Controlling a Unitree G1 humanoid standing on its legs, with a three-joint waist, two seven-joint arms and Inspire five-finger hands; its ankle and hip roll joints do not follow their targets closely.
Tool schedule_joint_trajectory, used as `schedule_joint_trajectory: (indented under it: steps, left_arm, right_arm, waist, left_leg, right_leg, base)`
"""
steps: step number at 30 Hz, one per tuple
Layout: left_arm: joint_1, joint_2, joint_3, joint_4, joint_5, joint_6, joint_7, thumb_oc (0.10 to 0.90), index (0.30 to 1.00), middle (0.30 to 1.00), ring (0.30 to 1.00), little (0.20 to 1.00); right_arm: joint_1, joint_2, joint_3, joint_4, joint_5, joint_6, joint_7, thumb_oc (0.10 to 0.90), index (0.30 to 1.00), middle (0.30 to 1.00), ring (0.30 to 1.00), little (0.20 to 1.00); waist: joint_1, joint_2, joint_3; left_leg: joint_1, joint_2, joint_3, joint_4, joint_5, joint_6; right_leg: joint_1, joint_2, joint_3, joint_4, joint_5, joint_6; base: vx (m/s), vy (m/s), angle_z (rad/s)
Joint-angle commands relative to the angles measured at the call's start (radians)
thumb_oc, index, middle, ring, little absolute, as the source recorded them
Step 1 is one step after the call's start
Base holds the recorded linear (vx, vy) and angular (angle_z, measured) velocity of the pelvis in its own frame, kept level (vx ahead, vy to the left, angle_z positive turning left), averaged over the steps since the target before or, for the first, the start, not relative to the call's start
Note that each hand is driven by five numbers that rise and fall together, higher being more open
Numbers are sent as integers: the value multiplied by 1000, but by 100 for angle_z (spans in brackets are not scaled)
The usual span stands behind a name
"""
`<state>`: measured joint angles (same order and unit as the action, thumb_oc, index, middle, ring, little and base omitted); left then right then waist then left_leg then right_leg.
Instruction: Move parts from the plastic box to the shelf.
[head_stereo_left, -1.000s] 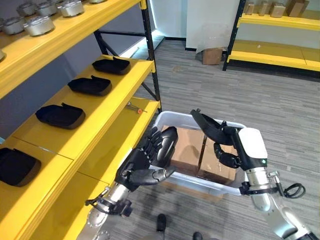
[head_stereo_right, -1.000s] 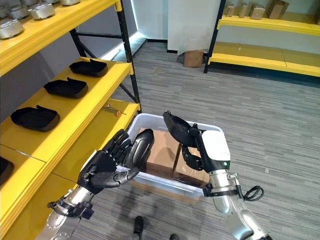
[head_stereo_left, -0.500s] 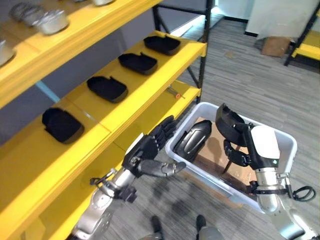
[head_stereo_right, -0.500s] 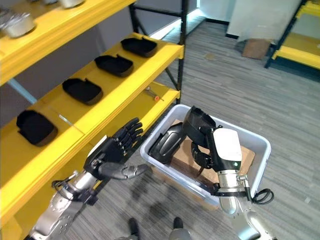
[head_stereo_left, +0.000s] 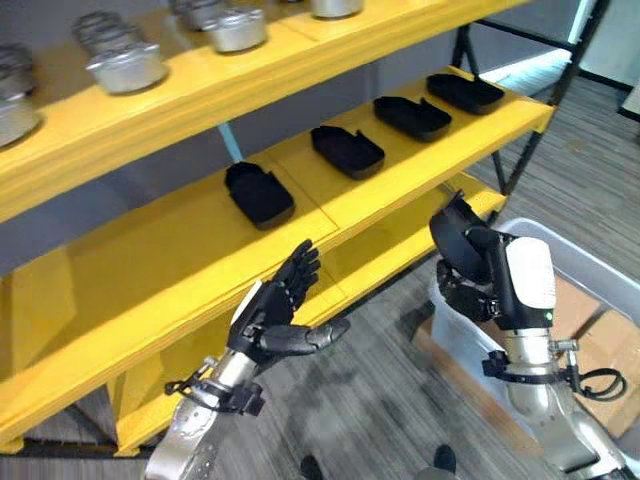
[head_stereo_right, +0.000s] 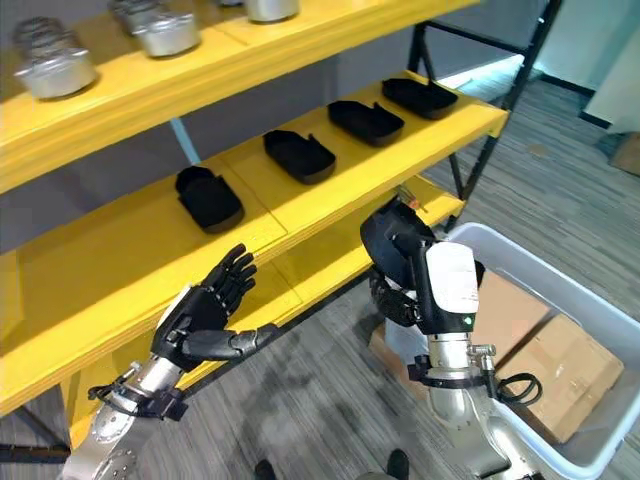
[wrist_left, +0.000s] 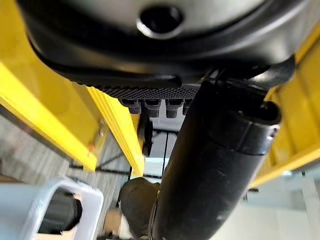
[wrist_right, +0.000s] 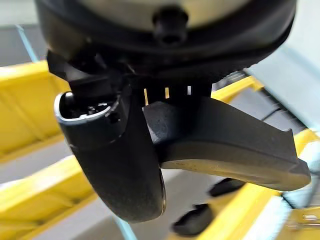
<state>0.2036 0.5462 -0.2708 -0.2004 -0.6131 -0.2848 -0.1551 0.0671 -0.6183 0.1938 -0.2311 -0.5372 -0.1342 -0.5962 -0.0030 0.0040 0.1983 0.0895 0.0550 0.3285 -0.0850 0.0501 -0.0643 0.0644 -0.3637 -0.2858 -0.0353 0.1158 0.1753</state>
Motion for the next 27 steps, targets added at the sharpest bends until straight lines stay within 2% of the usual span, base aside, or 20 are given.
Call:
schedule_joint_trajectory:
  steps: [1,5,7,9,11,12,13,16,23,27]
  left_arm:
    - [-47,9,66,-115,42,-111,1,900,1000,1000,1000,1000]
    - [-39,15,67,-106,64,-131,-25,900,1000,1000,1000,1000]
    - [-49,20,68,-109,62,-137,-43,900,1000,1000,1000,1000]
    - [-64,28,72,-127,68,-145,-6,900,1000,1000,1000,1000]
    - [-72,30,79,-133,77,-145,23,900,1000,1000,1000,1000]
    - [-123,19,56,-128,39,-117,-9,900,1000,1000,1000,1000]
    - [-145,14,41,-118,41,-118,-18,900,1000,1000,1000,1000]
    - [-166,8,14,-102,56,-147,-4,900,1000,1000,1000,1000]
    - [-159,-12,12,-90,58,-147,13,900,1000,1000,1000,1000]
    - [-162,-9,2,-102,58,-154,33,900,1000,1000,1000,1000]
  right_arm:
    - [-148,-58,-5,-132,-33,-48,-57,400,300,300,300,300]
    - [-173,-32,18,-134,-53,-39,-77,400,300,300,300,300]
    - [-165,-32,14,-155,-68,-22,-89,400,300,300,300,300]
    - [-141,-48,-3,-179,-72,-27,-96,400,300,300,300,300]
    - [-130,-59,-12,-185,-73,-42,-97,400,300,300,300,300]
    - [-115,-103,-43,-189,-47,-28,-145,400,300,300,300,300]
    - [-119,-110,-45,-186,-56,-31,-158,400,300,300,300,300]
    - [-143,-109,-33,-175,-72,-61,-155,400,300,300,300,300]
    - [-165,-106,10,-180,-103,-100,-122,400,300,300,300,300]
    - [-164,-119,29,-185,-118,-95,-137,400,300,300,300,300]
  waist:
    - [-7,19,-94]
    - [24,16,-89]
    - [16,12,-88]
    - [-5,1,-87]
    - [-10,-5,-90]
    - [-43,-15,-90]
    - [-56,-12,-88]
    - [-64,-6,-86]
    - [-72,0,-99]
    - [-79,-2,-94]
  left_leg:
    - [20,36,-5,-2,-9,55]
    - [7,16,-7,-2,-14,74]
    - [-7,0,-43,-2,-15,92]
    - [-16,-22,-97,-2,-21,105]
    - [-22,-33,-112,-2,-22,106]
    - [-49,-77,-229,2,-19,107]
    - [-59,-83,-260,4,-13,109]
    - [-67,-86,-275,2,-14,103]
    - [-37,-89,-263,14,-37,99]
    - [-61,-112,-222,119,-92,107]
  right_leg:
    - [18,80,-56,16,6,-14]
    - [5,62,-82,81,3,-15]
    - [-10,113,-25,131,-47,-30]
    - [-20,211,49,146,-115,-58]
    - [-17,246,63,135,-127,-76]
    - [-25,339,215,84,-116,-116]
    - [-38,359,266,85,-111,-124]
    - [-44,367,294,57,-96,-130]
    - [-28,368,328,10,-67,-128]
    - [-31,361,326,23,-74,-134]
  base:
    - [-112,198,43]
    - [-91,137,33]
    - [-51,63,36]
    - [1,49,83]
    - [6,16,106]
    - [-23,-23,95]
    - [-37,-31,111]
    - [-27,-34,141]
    - [62,-85,-8]
    - [14,-46,5]
